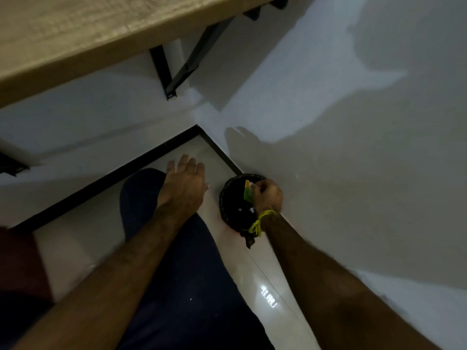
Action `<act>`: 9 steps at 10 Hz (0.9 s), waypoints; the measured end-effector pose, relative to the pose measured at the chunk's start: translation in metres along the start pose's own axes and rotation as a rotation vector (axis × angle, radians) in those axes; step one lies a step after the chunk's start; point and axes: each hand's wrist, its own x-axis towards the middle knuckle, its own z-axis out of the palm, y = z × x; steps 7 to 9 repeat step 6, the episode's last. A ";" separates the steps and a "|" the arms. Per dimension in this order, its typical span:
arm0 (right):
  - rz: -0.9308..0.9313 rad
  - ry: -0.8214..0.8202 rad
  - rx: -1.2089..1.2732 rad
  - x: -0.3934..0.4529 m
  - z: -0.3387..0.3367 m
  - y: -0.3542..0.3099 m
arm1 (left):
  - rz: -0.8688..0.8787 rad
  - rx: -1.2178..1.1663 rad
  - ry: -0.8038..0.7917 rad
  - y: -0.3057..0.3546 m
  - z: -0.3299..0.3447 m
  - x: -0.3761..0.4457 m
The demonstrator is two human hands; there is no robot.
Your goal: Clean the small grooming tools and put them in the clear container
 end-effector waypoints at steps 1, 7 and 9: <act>0.069 -0.027 -0.082 0.007 0.002 0.012 | 0.024 0.033 -0.016 0.006 0.002 0.006; 0.267 -0.042 -0.141 0.034 0.003 0.054 | 0.013 -0.039 -0.060 0.019 0.003 0.024; 0.267 -0.042 -0.141 0.034 0.003 0.054 | 0.013 -0.039 -0.060 0.019 0.003 0.024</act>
